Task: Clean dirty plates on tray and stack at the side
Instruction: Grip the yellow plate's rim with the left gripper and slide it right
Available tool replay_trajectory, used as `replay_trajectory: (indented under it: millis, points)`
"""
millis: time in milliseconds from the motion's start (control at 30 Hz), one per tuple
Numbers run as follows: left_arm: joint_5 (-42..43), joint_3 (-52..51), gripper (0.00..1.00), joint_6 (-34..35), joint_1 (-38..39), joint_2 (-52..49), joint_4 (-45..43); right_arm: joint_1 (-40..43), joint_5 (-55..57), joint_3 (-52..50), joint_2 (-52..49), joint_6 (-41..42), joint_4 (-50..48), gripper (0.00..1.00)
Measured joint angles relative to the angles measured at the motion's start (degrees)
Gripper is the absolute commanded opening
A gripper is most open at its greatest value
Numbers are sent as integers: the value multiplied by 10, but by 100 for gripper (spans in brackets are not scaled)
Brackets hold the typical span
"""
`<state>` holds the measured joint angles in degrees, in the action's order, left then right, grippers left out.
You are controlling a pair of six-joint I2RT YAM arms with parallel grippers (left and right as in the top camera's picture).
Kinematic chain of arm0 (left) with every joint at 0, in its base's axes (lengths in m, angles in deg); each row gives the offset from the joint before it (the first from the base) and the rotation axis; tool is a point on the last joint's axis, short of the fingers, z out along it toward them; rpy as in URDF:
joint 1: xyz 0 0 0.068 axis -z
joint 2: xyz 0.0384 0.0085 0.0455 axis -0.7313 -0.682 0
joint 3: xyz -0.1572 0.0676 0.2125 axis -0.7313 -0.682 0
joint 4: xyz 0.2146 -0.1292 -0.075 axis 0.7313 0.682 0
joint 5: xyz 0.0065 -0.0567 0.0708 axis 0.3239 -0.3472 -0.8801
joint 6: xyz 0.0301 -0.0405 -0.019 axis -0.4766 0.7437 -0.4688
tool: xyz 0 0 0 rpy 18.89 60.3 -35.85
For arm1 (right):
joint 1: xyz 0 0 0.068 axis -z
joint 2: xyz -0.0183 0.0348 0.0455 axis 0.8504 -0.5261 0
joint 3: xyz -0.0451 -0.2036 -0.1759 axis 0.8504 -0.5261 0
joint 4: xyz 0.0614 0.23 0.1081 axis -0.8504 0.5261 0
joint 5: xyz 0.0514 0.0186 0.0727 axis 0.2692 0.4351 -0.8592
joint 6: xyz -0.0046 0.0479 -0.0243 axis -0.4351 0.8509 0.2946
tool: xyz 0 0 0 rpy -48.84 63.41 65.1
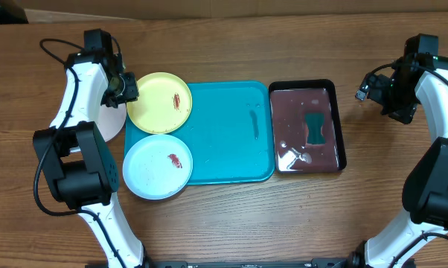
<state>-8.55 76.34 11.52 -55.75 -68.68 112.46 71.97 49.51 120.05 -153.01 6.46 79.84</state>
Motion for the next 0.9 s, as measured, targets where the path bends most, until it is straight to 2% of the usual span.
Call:
replay_trajectory:
  millis: [367, 900]
  points:
    - [0, -37, 38, 0, 0, 0, -30, 0, 0, 0, 0, 0, 0, 100]
    - [-2, -40, 34, 0, 0, 0, -34, 0, 0, 0, 0, 0, 0, 100]
